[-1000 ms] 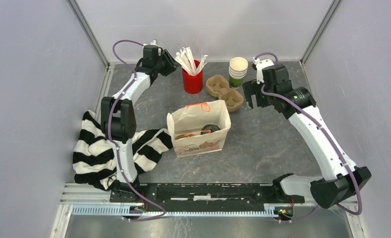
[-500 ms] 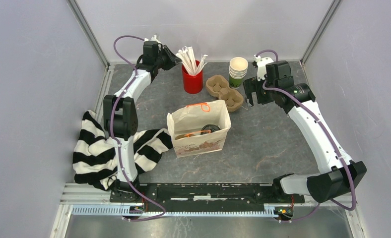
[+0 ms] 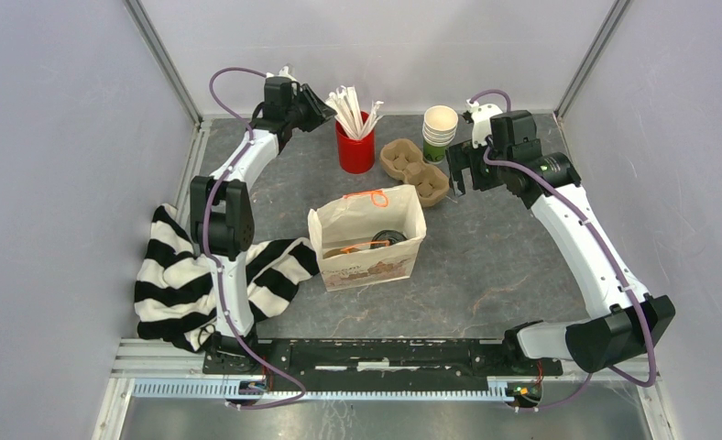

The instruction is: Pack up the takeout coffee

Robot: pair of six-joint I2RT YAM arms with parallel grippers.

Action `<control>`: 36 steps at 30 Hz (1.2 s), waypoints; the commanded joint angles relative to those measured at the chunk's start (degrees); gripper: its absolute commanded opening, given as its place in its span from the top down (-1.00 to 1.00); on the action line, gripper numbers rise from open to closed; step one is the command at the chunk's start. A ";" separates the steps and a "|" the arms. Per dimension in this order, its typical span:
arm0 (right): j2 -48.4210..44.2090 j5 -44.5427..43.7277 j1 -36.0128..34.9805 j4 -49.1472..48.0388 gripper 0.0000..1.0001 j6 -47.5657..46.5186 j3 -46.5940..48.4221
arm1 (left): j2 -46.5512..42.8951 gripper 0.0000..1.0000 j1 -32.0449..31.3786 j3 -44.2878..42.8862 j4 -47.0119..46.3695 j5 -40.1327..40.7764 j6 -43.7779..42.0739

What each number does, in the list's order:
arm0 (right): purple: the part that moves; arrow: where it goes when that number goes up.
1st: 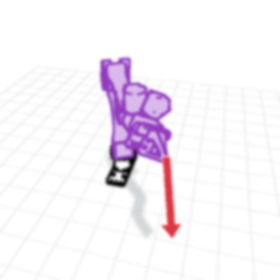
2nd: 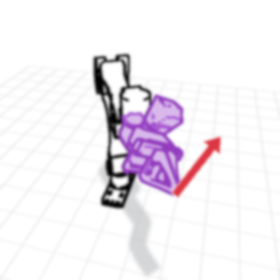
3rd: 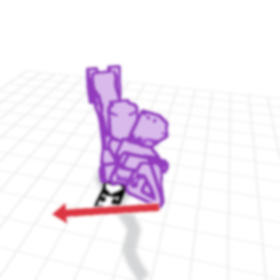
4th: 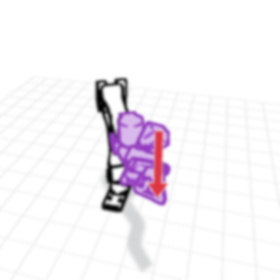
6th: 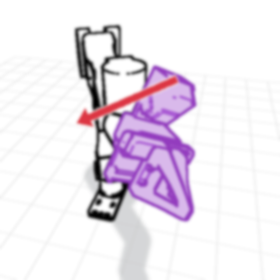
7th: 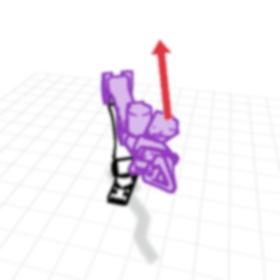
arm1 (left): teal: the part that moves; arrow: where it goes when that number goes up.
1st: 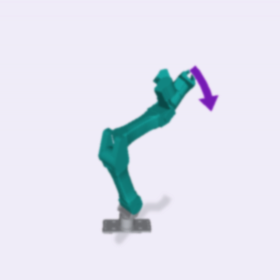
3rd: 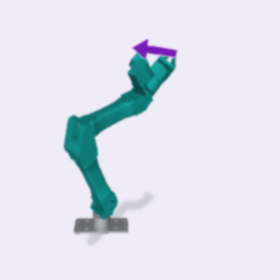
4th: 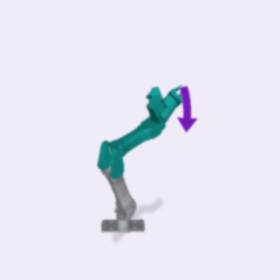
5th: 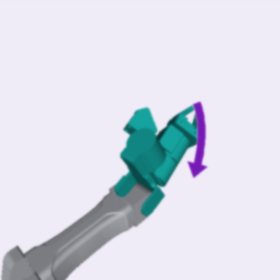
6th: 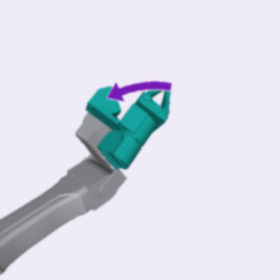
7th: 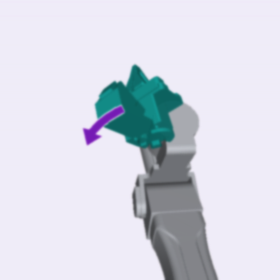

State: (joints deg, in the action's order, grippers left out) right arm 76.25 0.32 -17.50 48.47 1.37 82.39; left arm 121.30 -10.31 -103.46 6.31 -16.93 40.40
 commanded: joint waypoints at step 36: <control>-0.05 4.25 0.19 -3.50 -0.96 -0.73 0.89 | -1.67 0.50 0.07 -2.28 -3.74 -0.54 3.00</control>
State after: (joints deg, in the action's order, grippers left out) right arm 76.86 3.84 -17.50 47.22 1.21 82.50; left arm 120.27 -10.31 -103.07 5.34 -16.86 42.35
